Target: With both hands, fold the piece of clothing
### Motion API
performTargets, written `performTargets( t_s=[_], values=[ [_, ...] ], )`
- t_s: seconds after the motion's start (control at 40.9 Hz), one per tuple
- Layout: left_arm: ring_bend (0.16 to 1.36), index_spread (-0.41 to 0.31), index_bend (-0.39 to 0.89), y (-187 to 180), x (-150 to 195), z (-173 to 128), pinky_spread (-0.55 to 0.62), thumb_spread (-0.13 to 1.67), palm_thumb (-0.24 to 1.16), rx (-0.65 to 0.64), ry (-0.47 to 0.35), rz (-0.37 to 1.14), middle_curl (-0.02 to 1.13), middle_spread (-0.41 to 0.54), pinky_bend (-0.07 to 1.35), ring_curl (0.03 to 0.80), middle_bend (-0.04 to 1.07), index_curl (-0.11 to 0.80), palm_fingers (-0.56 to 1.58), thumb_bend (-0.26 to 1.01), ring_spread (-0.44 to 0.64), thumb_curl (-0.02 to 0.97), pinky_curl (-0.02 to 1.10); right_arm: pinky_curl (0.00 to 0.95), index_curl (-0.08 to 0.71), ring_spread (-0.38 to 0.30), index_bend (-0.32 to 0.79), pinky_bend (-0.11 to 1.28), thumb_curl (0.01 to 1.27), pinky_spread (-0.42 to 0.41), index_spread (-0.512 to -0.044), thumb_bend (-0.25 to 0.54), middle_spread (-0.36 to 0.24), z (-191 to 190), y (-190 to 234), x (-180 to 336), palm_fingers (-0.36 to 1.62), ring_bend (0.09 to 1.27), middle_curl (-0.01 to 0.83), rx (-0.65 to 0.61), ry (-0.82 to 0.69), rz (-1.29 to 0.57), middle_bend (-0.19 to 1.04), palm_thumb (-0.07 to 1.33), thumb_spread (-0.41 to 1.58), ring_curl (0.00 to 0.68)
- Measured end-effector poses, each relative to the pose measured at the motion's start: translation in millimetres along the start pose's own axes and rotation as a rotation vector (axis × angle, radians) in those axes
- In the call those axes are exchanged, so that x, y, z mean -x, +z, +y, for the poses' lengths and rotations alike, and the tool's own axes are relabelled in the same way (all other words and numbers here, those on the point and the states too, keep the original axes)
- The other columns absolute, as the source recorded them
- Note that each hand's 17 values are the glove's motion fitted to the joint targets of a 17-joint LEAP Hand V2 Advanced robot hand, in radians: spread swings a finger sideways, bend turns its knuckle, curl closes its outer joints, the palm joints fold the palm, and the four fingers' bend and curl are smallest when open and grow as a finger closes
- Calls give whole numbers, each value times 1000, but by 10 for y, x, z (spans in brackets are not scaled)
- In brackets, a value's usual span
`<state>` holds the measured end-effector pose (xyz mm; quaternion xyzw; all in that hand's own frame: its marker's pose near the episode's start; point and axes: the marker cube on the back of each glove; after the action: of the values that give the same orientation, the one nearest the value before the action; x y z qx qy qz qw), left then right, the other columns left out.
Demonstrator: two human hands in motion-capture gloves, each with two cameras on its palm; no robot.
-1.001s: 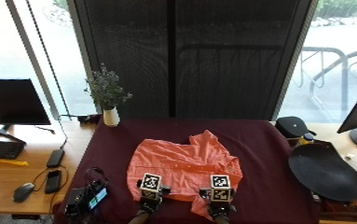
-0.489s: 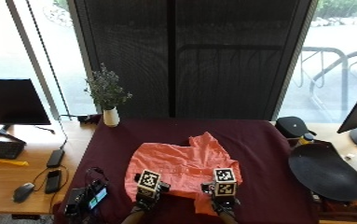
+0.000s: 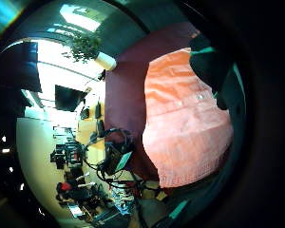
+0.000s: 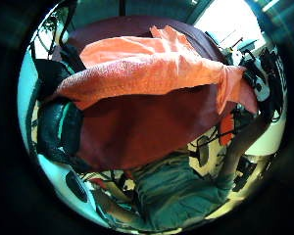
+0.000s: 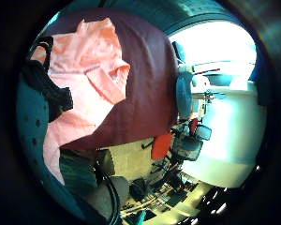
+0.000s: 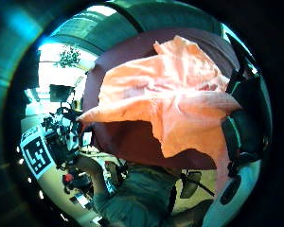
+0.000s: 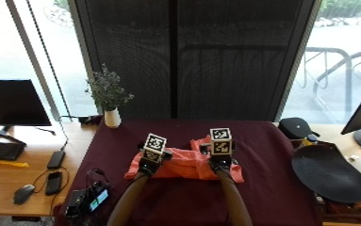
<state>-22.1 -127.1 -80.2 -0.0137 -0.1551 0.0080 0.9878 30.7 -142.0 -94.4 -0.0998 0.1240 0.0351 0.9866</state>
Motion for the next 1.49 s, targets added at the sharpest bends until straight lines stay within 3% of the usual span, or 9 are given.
performTargets(
  t_s=[0.22, 0.366, 0.513, 0.733, 0.928, 1.075, 1.295, 1.417, 1.49],
  values=[
    [517, -310, 283, -37, 67, -707, 39, 1244, 732, -2, -75, -5, 557, -336, 97, 431, 568, 518, 1085, -8, -327, 334, 111, 373, 429, -196, 183, 384, 327, -183, -240, 59, -164, -920, -184, 147, 1197, 629, 552, -63, 68, 73, 478, 1094, 1271, 490],
    [495, -309, 273, 291, 17, -1090, 43, 1261, 739, -79, -134, -24, 563, -337, 104, 428, 589, 521, 1080, -8, -315, 327, 101, 375, 441, -196, 184, 362, 321, -169, -245, 51, -165, -1023, -304, 272, 1189, 621, 556, -195, 88, 121, 470, 1098, 1290, 495],
    [470, -305, 263, 222, -27, -1324, 46, 1280, 749, -318, -171, -1, 565, -338, 110, 426, 600, 525, 1074, -6, -303, 320, 96, 378, 448, -197, 181, 350, 315, -158, -252, 41, -165, -1302, -147, 301, 1189, 608, 560, -267, 106, 178, 464, 1098, 1299, 498],
    [446, -298, 248, 620, 51, -1575, 53, 1330, 771, -359, -230, -73, 564, -328, 122, 423, 577, 532, 1055, -1, -291, 309, 98, 384, 459, -201, 183, 335, 307, -142, -257, 34, -172, -1702, 126, 372, 1179, 582, 562, -350, 112, 199, 451, 1108, 1328, 499],
    [428, -296, 233, 1030, -108, -1600, 63, 1356, 782, -315, -213, -41, 565, -324, 119, 423, 568, 537, 1058, -3, -287, 301, 98, 390, 455, -204, 164, 328, 307, -130, -263, 44, -170, -1883, 382, 369, 1166, 563, 561, -393, 136, 183, 439, 1134, 1369, 500],
    [424, -296, 223, 1166, -261, -1281, 65, 1369, 789, -60, -184, 50, 566, -322, 114, 425, 566, 541, 1059, -3, -286, 298, 95, 393, 446, -206, 156, 326, 311, -127, -262, 43, -168, -1773, 506, 270, 1171, 561, 560, -314, 165, 252, 436, 1148, 1370, 501],
    [423, -289, 196, 1028, -241, -1121, 67, 1379, 793, 47, -162, 100, 570, -322, 116, 429, 568, 543, 1053, -5, -282, 292, 90, 393, 428, -192, 142, 300, 321, -98, -267, 27, -172, -1667, 304, 334, 1114, 518, 555, -356, 58, 6, 446, 1157, 1333, 489],
    [423, -261, 122, 728, 153, -1200, 88, 1367, 790, -206, -245, -154, 558, -304, 161, 437, 506, 515, 915, -9, -252, 292, 109, 416, 413, -158, 110, 359, 312, -30, -265, -29, -137, -1533, 89, 189, 854, 460, 508, -478, 30, -111, 278, 1063, 1323, 480],
    [433, -247, 122, 510, 53, -1362, 98, 1361, 787, -432, -216, -87, 555, -290, 171, 442, 477, 501, 879, -9, -239, 293, 125, 428, 407, -129, 113, 399, 312, 11, -265, -33, -113, -1379, 59, 2, 787, 431, 489, -521, 62, -131, 216, 1014, 1328, 475]
  ],
)
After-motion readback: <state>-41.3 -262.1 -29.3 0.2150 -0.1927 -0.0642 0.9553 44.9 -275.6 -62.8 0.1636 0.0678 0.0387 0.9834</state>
